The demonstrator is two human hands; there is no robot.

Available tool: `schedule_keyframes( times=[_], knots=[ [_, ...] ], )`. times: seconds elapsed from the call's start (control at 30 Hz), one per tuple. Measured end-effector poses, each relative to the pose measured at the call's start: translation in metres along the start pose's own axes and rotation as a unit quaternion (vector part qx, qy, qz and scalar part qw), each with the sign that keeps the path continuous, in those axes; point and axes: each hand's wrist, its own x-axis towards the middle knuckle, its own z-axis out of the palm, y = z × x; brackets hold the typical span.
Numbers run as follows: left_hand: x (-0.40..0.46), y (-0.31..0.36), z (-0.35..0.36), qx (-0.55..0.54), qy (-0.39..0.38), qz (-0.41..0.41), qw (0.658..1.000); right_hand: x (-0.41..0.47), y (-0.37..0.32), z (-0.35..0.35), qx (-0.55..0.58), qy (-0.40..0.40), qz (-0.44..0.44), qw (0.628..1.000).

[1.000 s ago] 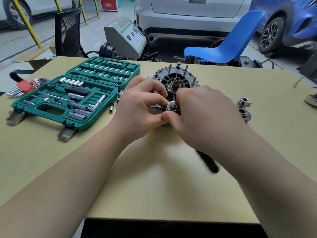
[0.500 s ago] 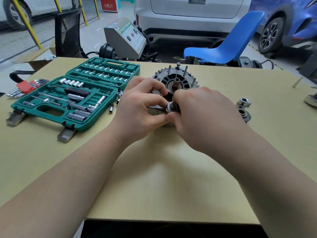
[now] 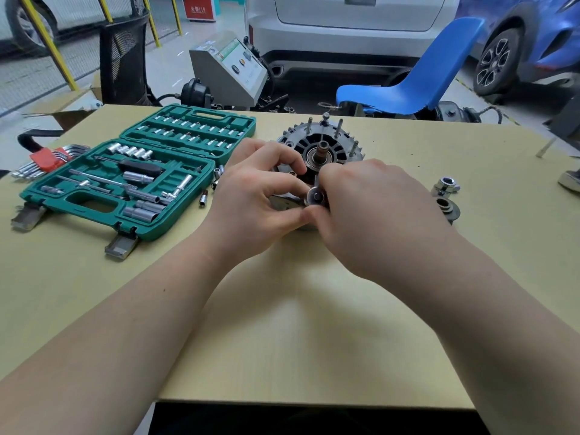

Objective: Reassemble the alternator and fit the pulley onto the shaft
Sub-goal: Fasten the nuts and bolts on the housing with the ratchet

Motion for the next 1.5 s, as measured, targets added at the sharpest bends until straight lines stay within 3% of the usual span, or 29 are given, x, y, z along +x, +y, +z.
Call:
schedule_keyframes(
  times=[0.17, 0.43, 0.63, 0.87, 1.1, 1.3, 1.5],
  knots=[
    [-0.0002, 0.0011, 0.0012, 0.011, 0.009, -0.002, 1.000, 0.0009, -0.0007, -0.0044, -0.029, -0.006, -0.027, 0.999],
    [-0.0008, -0.0008, 0.0006, 0.008, 0.007, -0.004, 1.000, -0.0001, 0.0001, 0.0042, 0.001, -0.015, 0.016, 1.000],
    [-0.0006, 0.0000, 0.0010, 0.010, 0.007, -0.006, 1.000, 0.0018, 0.0046, -0.0051, -0.020, -0.019, -0.036, 0.999],
    [-0.0009, -0.0012, -0.0001, 0.014, 0.004, 0.002, 1.000, -0.0003, 0.0004, 0.0024, 0.008, -0.012, 0.018, 1.000],
    [-0.0010, 0.0001, -0.0004, 0.011, 0.002, -0.001, 1.000, 0.0023, 0.0049, -0.0035, -0.019, -0.019, -0.034, 0.999],
    [-0.0007, 0.0015, -0.0006, 0.020, 0.004, -0.002, 1.000, 0.0012, 0.0004, 0.0012, -0.002, -0.006, 0.016, 1.000],
    [-0.0002, 0.0014, 0.0001, 0.013, 0.002, -0.004, 1.000, 0.0024, 0.0015, -0.0016, -0.034, 0.000, -0.023, 0.999]
  ],
)
